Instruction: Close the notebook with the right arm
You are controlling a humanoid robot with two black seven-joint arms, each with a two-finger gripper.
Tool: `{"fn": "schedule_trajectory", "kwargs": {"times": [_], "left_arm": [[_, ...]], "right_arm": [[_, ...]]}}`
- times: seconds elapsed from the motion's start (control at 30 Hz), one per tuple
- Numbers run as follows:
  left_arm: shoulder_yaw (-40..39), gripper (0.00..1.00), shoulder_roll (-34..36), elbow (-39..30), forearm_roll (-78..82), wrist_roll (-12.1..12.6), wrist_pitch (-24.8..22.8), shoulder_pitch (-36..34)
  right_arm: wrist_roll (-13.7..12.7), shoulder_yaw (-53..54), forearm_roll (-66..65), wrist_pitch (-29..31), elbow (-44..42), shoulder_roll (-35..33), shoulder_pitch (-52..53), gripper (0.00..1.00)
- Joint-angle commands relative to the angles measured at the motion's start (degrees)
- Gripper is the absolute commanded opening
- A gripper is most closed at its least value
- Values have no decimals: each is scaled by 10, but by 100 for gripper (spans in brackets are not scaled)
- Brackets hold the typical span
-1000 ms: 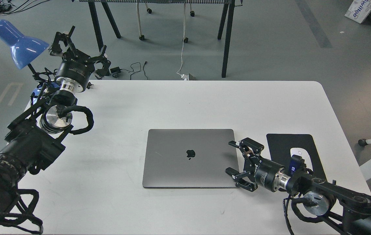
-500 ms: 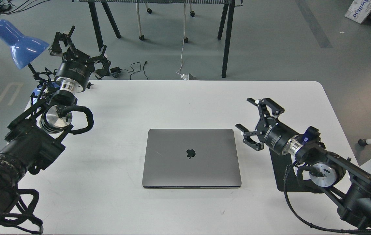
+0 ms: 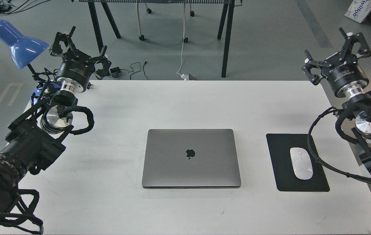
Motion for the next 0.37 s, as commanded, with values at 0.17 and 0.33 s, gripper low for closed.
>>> {"fn": "schedule_trajectory", "kwargs": {"times": [0.17, 0.33], "left_arm": [[0, 100, 0, 0, 0, 0, 0, 0], [0, 100, 1, 0, 0, 0, 0, 0]], "right_arm": [[-4, 0, 20, 6, -30, 16, 1, 100], [-5, -11, 19, 6, -22, 16, 3, 100]]}}
